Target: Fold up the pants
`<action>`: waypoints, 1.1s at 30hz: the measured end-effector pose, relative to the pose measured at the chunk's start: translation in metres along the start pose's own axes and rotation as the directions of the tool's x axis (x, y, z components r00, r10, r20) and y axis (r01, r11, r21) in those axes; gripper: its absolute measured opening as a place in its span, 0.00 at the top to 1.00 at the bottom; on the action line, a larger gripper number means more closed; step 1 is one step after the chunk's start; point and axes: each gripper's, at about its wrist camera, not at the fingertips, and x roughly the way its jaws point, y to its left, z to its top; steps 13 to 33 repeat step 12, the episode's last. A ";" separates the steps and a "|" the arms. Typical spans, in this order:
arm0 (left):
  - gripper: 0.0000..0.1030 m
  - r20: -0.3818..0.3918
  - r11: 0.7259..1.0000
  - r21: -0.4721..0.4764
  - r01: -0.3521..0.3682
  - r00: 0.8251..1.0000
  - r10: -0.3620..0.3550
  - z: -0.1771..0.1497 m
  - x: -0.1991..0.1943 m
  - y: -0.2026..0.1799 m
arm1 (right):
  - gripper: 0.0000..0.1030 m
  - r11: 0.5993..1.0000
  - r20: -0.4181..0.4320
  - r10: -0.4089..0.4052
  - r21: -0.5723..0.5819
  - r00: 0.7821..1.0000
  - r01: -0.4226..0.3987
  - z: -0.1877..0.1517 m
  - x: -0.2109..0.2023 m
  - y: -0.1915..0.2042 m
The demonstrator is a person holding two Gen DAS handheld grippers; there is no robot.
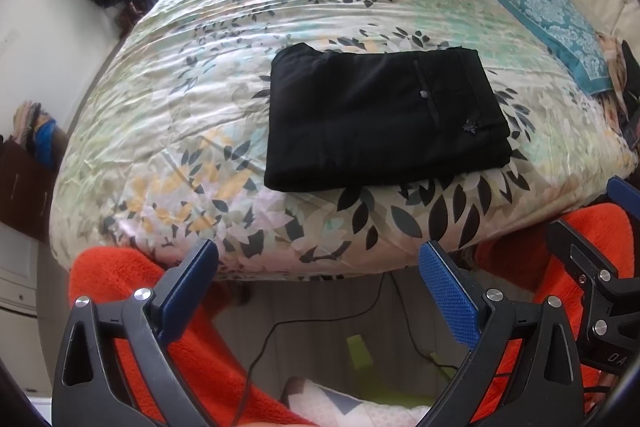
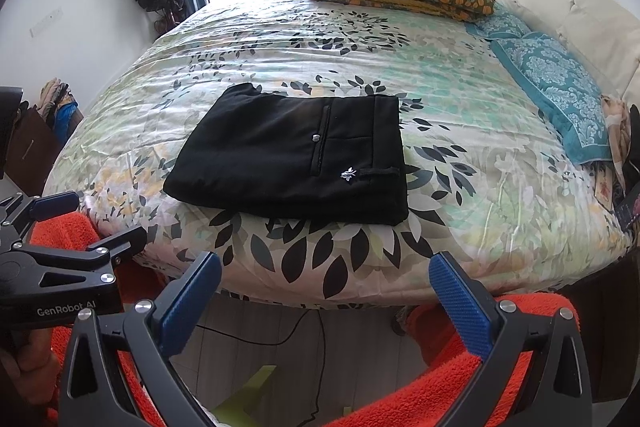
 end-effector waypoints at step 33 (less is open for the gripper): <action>0.02 0.062 0.999 0.037 -0.025 0.998 0.022 -0.001 -0.009 -0.005 | 0.00 1.000 0.001 -0.001 0.002 1.000 0.001 0.000 0.000 -0.001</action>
